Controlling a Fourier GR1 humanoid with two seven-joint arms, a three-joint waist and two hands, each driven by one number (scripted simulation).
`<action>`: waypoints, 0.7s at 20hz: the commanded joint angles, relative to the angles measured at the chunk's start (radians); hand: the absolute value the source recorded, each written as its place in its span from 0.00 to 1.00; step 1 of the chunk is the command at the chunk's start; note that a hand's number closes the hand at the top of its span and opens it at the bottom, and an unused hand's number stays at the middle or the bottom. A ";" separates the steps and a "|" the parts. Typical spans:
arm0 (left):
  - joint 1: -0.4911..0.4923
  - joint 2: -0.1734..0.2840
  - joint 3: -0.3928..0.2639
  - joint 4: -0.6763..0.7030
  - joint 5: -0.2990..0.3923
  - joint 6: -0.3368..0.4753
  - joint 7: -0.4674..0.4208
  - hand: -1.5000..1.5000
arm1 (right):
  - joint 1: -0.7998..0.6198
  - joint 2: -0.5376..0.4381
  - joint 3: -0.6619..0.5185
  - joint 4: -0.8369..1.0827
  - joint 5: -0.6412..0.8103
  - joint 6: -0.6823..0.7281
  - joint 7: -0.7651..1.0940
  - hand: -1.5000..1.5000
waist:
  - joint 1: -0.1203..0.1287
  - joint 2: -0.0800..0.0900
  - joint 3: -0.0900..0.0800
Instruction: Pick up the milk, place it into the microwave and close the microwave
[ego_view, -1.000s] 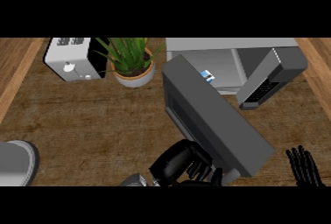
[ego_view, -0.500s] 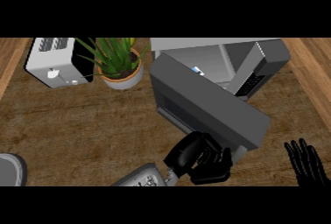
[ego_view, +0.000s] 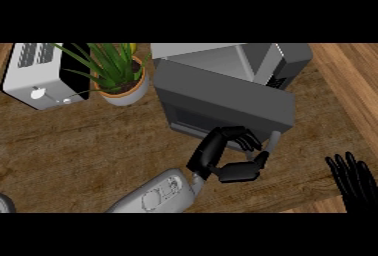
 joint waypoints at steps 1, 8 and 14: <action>-0.055 -0.001 0.049 0.070 0.057 0.088 -0.058 0.00 | 0.017 -0.012 0.023 -0.041 -0.035 0.071 -0.012 0.00 | -0.030 0.009 0.001; -0.165 -0.001 0.137 0.137 0.182 0.105 -0.123 1.00 | 0.007 -0.055 0.038 -0.131 -0.083 0.086 0.051 0.00 | -0.069 0.025 -0.002; -0.233 -0.001 0.181 0.220 0.258 0.095 -0.167 1.00 | 0.027 -0.079 0.035 -0.177 -0.139 0.093 0.092 0.00 | -0.117 0.038 0.000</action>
